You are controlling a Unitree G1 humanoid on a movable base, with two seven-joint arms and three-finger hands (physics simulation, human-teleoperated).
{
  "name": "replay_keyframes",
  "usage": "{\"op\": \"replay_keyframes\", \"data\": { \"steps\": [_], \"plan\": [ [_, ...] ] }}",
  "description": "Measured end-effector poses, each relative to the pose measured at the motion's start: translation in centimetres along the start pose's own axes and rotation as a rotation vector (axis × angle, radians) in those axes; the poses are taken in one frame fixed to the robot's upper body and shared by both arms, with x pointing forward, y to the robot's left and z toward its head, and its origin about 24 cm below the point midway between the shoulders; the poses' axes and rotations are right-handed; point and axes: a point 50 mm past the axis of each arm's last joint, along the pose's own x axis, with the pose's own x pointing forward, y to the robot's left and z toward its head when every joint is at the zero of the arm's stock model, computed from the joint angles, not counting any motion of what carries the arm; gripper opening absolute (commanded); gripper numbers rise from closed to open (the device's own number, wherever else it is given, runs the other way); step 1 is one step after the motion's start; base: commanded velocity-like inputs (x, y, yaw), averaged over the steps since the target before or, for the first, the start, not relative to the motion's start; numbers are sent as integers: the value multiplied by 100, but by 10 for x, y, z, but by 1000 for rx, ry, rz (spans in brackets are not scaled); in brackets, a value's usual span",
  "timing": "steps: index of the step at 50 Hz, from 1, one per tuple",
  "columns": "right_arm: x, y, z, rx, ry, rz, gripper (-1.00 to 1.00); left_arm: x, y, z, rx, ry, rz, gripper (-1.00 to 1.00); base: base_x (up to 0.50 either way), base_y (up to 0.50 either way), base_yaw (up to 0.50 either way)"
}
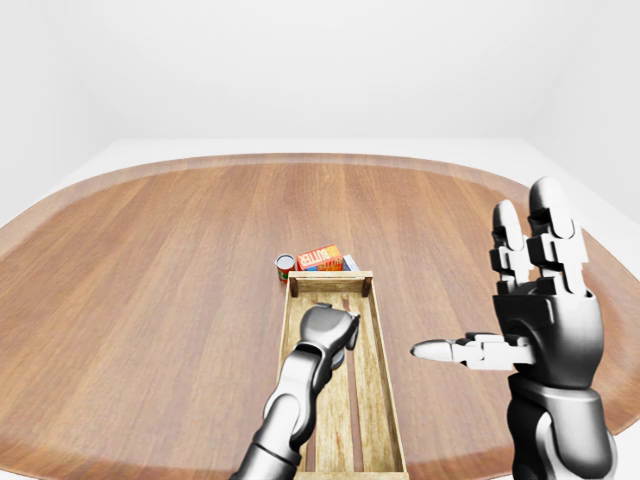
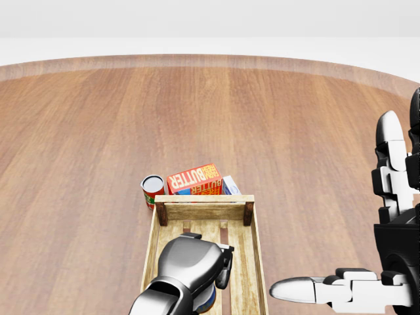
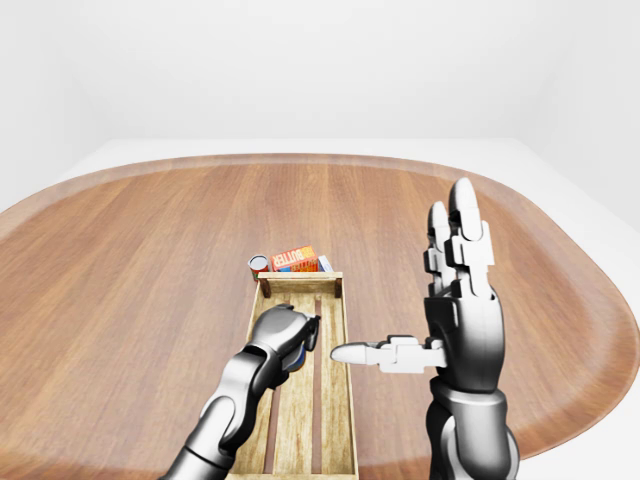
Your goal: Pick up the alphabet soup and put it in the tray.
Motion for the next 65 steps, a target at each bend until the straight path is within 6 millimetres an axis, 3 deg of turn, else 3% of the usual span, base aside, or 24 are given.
{"op": "replay_keyframes", "data": {
  "steps": [4,5,6,7,28,40,49,65],
  "plan": [
    [0,0,0,1,1,1,100,1,0,0,0,-1,-1,-100,0,0,0],
    [0,0,0,1,0,1,100,1,0,0,0,-1,-2,-60,0,0,0],
    [0,0,0,0,0,0,100,1,0,1,0,-1,-2,63,0,0,0],
    [0,0,0,0,0,0,100,1,0,1,0,-1,-1,100,0,0,0],
    [0,1,-1,0,5,1,100,-3,10,1,2,-4,32,100,0,0,0],
    [0,0,-1,-1,5,-3,100,-18,19,2,-23,-24,44,100,0,0,0],
    [-1,-1,2,-3,-5,-8,100,-48,31,-7,-95,-45,76,100,0,0,0],
    [-1,-1,4,-3,-14,-14,100,-115,92,-35,-289,-143,329,100,0,0,0]
  ]
}}
